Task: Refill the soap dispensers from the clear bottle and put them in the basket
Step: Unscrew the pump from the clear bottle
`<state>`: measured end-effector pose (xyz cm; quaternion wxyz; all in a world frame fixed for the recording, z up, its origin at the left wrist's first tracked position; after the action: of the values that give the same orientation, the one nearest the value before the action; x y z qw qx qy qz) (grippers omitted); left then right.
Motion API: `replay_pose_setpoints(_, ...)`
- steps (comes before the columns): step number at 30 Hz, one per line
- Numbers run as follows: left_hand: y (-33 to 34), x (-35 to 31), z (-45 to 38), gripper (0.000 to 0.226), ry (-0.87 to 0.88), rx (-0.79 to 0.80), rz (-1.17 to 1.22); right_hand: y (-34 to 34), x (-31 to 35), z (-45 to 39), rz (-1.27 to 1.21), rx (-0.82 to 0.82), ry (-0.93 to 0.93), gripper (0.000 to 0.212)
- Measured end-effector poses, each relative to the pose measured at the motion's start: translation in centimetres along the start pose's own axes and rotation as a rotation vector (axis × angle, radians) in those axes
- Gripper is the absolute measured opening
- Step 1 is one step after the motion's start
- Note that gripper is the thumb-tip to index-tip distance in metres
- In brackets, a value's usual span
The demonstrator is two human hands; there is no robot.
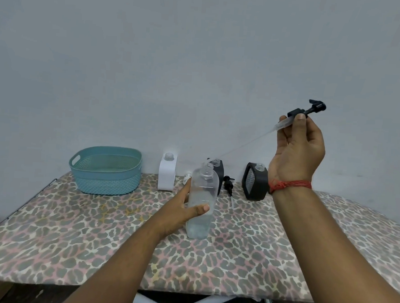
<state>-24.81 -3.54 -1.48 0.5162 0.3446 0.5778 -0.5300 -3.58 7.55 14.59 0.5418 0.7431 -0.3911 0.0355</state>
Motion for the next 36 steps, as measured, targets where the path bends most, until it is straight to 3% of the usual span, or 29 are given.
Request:
replay_pose_setpoints(8,0.1,-0.2,0.2,0.066,-0.016,0.0,-0.01,-4.3,-0.5,-3.1,0.14,-0.036,0.078,0.017)
replay_pose_setpoints(12,0.4,-0.3,0.4,0.064,-0.018,-0.008,-0.014,-9.2,-2.7,-3.7,0.576,0.092,0.153,0.019)
replay_pose_setpoints(17,0.0,0.1,0.1,0.07,-0.022,-0.028,0.006,-14.5,-5.6,-3.4,1.229,0.464,0.179,0.024)
replay_pose_setpoints(23,0.0,0.8,-0.4,0.061,-0.04,-0.031,-0.008,-20.9,-7.5,-3.4,1.642,0.657,0.262,0.019)
replay_pose_setpoints(27,0.0,0.7,-0.3,0.056,-0.041,-0.029,-0.011,-23.0,-7.4,-4.2,1.778,0.687,0.268,0.018)
replay_pose_setpoints(31,-0.1,0.8,-0.5,0.073,-0.029,-0.035,-0.005,-24.1,-6.6,-5.7,1.856,0.704,0.238,0.017)
replay_pose_setpoints(36,-0.2,0.8,-0.4,0.076,-0.033,-0.039,-0.014,-25.1,-5.8,-7.4,1.933,0.741,0.271,0.026)
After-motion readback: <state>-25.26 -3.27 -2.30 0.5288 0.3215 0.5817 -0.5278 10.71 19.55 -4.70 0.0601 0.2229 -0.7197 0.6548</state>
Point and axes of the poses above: each hand's wrist, its own z-axis away from the middle knuckle, its own y-axis out of the palm, x = y × z, the point moved 4 cm from there along -z, towards the middle knuckle, and after that the axes turned 10 degrees about -y, right-handed, at the moved point
